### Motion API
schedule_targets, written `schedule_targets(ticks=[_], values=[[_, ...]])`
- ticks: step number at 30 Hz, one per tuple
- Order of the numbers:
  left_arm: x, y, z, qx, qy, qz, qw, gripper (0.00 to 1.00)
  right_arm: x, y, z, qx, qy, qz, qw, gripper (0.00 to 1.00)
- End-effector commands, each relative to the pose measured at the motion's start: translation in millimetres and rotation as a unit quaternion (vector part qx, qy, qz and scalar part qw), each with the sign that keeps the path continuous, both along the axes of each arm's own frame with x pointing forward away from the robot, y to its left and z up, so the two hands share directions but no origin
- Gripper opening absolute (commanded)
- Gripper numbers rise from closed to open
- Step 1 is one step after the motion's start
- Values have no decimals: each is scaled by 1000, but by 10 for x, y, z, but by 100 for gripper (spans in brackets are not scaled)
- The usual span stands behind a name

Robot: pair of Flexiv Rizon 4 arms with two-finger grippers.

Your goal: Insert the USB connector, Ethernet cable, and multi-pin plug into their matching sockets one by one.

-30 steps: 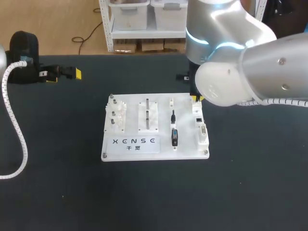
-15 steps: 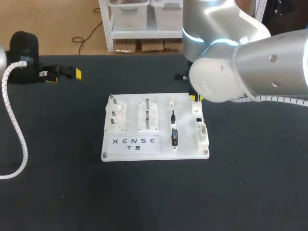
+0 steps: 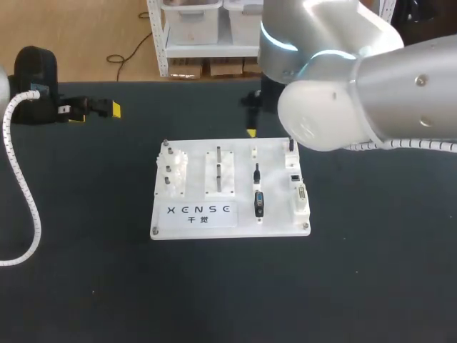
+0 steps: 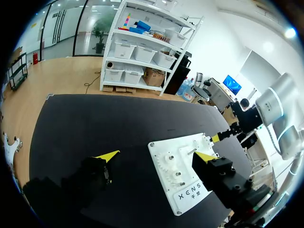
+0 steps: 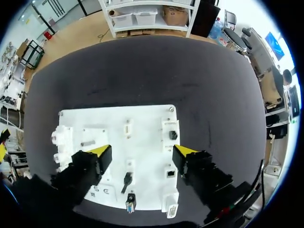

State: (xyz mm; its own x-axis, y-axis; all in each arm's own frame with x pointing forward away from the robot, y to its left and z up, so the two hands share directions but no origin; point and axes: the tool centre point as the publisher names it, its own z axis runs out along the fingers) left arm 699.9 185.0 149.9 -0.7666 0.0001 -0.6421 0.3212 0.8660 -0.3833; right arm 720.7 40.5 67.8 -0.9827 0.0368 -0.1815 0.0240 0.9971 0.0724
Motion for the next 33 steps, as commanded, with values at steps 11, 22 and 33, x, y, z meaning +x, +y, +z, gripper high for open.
schedule_targets(ticks=[11, 22, 33], values=[[0, 0, 0, 0, 0, 0, 1000, 100, -452, 224, -30, 8, 18, 29, 999, 100], [0, 0, 0, 0, 0, 0, 1000, 100, -560, 218, -125, -7, 33, 24, 999, 100], [0, 0, 0, 0, 0, 0, 1000, 100, -626, 221, -270, -25, 39, 19, 999, 100]])
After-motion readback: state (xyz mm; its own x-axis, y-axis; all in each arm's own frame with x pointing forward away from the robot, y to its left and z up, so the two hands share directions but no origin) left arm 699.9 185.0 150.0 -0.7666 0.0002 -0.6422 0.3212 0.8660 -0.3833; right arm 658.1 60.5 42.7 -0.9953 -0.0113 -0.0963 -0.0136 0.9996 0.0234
